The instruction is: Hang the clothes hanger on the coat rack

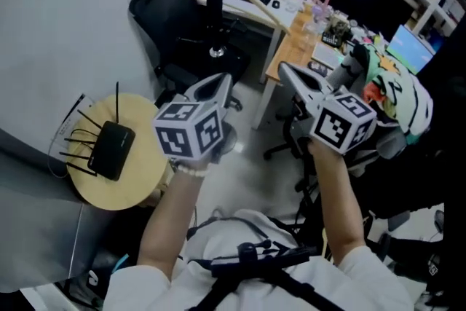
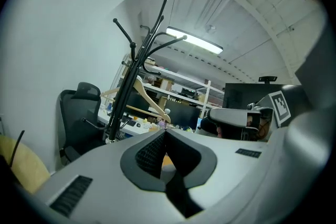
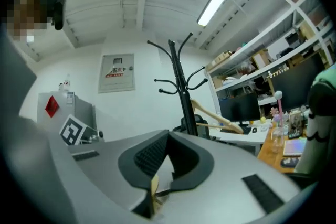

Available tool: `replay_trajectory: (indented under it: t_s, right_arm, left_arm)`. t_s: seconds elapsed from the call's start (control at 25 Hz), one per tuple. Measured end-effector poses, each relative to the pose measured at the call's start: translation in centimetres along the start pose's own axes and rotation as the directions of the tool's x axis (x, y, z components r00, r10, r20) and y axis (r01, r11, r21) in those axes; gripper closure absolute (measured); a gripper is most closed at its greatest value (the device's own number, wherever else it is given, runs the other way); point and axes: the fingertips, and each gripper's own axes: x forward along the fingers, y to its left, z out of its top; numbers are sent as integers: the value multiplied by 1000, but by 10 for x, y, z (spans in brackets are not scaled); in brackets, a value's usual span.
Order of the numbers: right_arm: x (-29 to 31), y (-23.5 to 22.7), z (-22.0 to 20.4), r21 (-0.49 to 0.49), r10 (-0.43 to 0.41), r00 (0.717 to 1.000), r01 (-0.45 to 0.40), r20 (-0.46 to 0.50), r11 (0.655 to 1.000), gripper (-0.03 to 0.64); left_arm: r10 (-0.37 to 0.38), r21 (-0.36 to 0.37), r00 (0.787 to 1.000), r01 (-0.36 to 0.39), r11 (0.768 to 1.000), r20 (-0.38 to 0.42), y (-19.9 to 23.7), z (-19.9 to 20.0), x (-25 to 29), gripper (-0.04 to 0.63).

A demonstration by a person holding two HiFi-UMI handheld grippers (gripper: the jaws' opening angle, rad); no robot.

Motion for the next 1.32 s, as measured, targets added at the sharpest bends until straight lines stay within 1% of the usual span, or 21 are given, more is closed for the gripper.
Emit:
replay_trajectory:
  t_s: [0.04, 0.16, 0.2, 0.4, 0.64, 0.8, 0.96, 1.12, 1.32]
  right_arm:
    - [-4, 4, -11, 11, 7, 1000, -7, -19, 1000, 620]
    - [-20, 9, -42, 128, 47, 998, -41, -45, 991, 618]
    - [-26, 10, -50, 152, 54, 997, -46, -48, 987, 620]
    - [-45, 16, -90, 180, 56, 994, -38, -91, 983, 620]
    - [-67, 31, -135, 246, 87, 987, -51, -137, 968, 618]
    - [-83, 39, -152, 290, 106, 983, -60, -148, 955, 618]
    - [-95, 55, -167, 314, 137, 979, -83, -154, 946, 618]
    - [-107, 70, -176, 317, 158, 974, -100, -162, 943, 618]
    - [-123, 87, -183, 313, 174, 970, -114, -171, 943, 618]
  left_arm:
    - [4, 0, 1000, -4, 1000, -3, -3, -5, -3, 600]
    - [22, -7, 999, -22, 1000, -24, -16, -28, -10, 600]
    - [27, -11, 999, -27, 1000, -31, -21, -35, -12, 600]
    - [66, -17, 996, -67, 998, -61, -39, -66, -27, 600]
    - [110, -30, 990, -113, 993, -87, -55, -94, -48, 600]
    - [131, -35, 986, -136, 990, -102, -67, -107, -59, 600]
    - [161, -28, 981, -165, 986, -111, -75, -119, -75, 600]
    - [196, -25, 974, -200, 980, -118, -79, -130, -92, 600]
    - [221, -24, 967, -226, 974, -124, -89, -144, -115, 600]
